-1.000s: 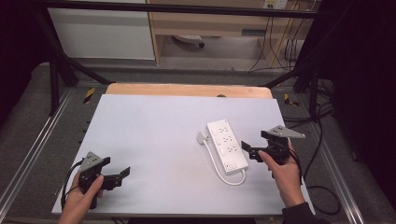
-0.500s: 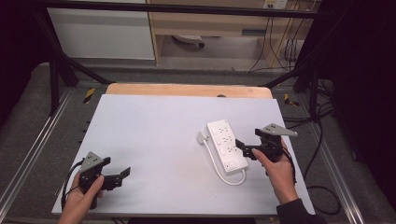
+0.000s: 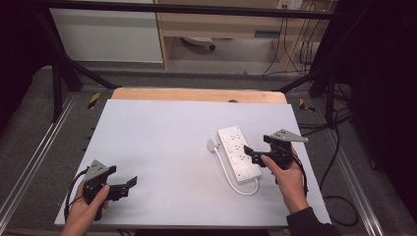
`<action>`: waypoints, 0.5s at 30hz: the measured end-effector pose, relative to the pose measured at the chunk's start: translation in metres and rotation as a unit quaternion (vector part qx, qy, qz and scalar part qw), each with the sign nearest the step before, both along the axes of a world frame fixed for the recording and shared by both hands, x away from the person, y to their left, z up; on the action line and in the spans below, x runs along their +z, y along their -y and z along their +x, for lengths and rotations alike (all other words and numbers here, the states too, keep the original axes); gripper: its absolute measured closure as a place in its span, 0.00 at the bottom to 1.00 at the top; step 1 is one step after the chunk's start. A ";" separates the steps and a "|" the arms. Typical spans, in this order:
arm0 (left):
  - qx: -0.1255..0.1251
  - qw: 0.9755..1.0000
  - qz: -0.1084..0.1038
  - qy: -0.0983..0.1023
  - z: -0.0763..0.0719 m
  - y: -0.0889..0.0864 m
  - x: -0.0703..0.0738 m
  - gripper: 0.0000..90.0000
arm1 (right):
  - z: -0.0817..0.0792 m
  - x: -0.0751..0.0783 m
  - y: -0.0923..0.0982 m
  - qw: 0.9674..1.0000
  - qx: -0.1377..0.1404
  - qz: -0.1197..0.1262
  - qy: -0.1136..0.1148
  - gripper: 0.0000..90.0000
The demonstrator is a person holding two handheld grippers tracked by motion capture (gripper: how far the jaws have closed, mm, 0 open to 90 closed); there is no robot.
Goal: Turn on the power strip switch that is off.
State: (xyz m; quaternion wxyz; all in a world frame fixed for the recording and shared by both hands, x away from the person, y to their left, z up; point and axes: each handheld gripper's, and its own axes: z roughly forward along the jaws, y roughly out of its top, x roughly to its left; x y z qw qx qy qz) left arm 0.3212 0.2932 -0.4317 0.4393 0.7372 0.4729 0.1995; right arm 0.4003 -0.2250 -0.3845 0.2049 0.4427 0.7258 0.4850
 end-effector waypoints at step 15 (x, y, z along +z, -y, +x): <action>-0.002 1.000 0.002 -0.001 0.000 0.001 0.000 0.09 | 0.004 -0.004 -0.009 1.000 0.011 0.001 -0.012 0.11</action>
